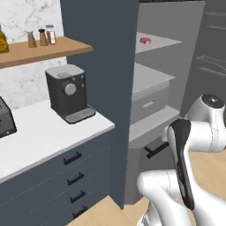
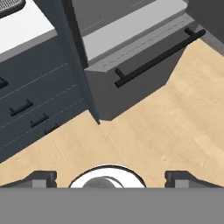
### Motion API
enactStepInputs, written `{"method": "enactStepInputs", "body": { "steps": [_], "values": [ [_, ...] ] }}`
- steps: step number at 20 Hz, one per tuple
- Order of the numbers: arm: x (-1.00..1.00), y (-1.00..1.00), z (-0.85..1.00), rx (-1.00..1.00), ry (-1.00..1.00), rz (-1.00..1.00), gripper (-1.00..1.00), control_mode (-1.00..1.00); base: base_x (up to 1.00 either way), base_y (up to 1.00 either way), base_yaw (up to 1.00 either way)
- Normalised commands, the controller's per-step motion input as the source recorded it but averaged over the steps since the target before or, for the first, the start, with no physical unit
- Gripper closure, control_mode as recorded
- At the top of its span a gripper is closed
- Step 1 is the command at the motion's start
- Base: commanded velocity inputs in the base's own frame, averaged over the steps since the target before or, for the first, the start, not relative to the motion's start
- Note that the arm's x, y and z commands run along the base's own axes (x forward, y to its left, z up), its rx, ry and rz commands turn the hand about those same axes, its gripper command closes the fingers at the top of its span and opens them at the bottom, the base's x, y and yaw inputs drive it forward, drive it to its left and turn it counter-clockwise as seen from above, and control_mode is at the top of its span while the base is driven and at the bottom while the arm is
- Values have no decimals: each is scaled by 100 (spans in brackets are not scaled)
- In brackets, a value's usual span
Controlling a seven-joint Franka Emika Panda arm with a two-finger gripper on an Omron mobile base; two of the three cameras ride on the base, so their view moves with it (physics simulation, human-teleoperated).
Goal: Place one lime and one steak in each tupperware on the nearby counter, to pack two identical lunches.
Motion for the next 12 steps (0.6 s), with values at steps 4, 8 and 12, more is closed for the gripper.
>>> {"method": "enactStepInputs", "body": {
  "steps": [4, 8, 12],
  "values": [
    [0, 0, 0, 0, 0, 0, -100, 100, 100, -85, 28],
    [0, 0, 0, 0, 0, 0, -100, 100, 100, -75, 31],
    [0, 0, 0, 0, 0, 0, -100, 100, 64, -94, 34]
  ]
}}
